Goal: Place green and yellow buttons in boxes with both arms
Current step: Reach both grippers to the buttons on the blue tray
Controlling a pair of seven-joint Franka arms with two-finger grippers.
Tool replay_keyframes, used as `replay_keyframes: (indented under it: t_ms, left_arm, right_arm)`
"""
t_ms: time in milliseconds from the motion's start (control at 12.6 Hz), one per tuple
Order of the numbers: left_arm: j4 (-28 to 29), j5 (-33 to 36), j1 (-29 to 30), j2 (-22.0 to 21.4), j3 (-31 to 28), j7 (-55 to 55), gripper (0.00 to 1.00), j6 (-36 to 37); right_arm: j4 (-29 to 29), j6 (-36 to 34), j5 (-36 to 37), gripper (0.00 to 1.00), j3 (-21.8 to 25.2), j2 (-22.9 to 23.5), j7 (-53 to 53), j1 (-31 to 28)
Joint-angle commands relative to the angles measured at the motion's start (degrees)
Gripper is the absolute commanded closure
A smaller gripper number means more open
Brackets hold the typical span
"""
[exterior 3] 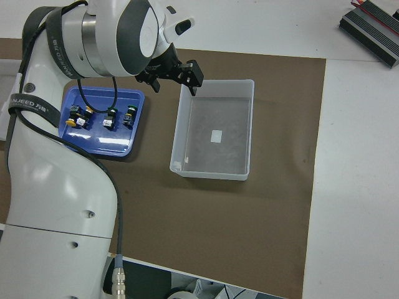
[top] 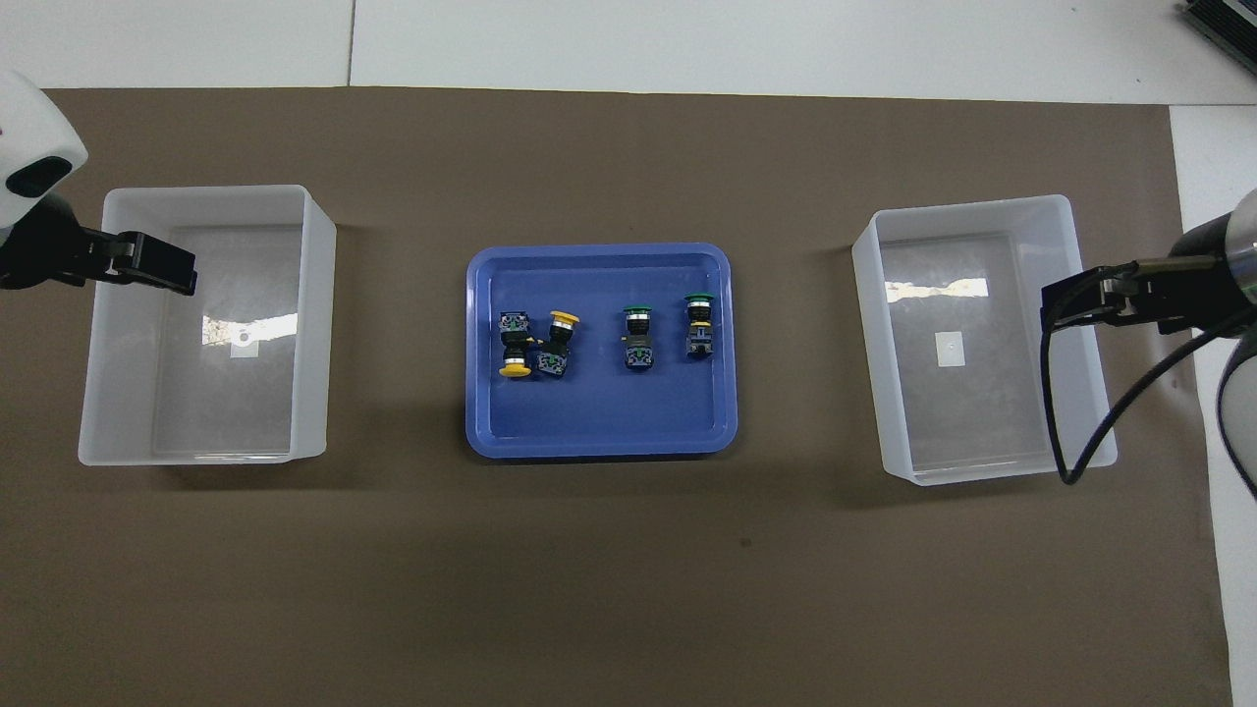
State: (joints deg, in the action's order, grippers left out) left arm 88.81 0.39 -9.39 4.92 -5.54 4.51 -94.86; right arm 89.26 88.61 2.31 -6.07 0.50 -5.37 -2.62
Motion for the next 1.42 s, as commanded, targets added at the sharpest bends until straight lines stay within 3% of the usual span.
replay_keyframes:
  t_ms: [0,870,1344]
  left_arm:
    - [1.37,0.4,-0.28,-1.23,-0.17,-0.64,0.0,-0.5]
    - [2.16,-0.21,-3.96,0.26,0.18,-5.28,0.0,-1.99]
    - [5.31,-1.79,-9.14,2.98,0.27,-15.3,0.0,-10.06]
  right_arm:
    - [0.48,-0.45,-1.43,0.0,-0.26,-0.41,-0.34,-0.8]
    - [1.7,0.25,-1.43,0.0,-0.26,-0.85,-0.25,-1.07]
    - [10.75,14.38,-1.52,0.0,-0.43,-2.96,-1.39,0.42]
